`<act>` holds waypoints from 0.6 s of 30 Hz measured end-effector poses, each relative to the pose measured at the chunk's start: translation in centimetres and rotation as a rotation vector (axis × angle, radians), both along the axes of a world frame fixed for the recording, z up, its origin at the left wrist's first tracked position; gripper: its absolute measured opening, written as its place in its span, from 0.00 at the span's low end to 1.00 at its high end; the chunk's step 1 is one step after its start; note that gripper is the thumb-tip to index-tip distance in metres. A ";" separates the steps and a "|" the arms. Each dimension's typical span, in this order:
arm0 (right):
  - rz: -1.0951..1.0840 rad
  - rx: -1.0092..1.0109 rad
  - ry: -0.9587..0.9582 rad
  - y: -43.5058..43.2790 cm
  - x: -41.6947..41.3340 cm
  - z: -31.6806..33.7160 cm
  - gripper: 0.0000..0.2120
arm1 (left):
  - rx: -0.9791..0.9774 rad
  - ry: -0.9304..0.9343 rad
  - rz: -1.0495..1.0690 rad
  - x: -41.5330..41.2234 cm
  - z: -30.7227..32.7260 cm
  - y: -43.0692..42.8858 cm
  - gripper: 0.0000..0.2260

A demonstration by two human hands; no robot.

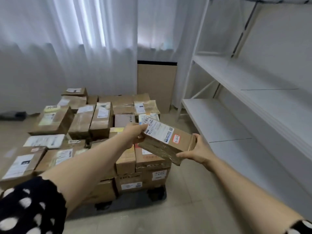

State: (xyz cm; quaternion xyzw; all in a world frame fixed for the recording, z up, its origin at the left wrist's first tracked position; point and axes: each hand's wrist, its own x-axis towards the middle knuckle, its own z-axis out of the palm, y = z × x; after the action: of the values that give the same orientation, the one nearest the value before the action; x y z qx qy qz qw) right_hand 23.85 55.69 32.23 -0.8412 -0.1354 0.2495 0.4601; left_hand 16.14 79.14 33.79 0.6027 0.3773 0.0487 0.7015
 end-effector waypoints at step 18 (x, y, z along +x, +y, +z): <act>0.265 -0.194 0.021 25.4 15.5 -6.2 0.47 | 0.057 0.067 0.249 12.1 -4.0 20.2 0.11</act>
State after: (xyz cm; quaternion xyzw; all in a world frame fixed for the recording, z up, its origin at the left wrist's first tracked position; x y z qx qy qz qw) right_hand 39.34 81.12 25.99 -0.8539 -0.2154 0.3287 0.3411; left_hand 28.20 99.36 29.75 0.5722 0.4707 0.1259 0.6597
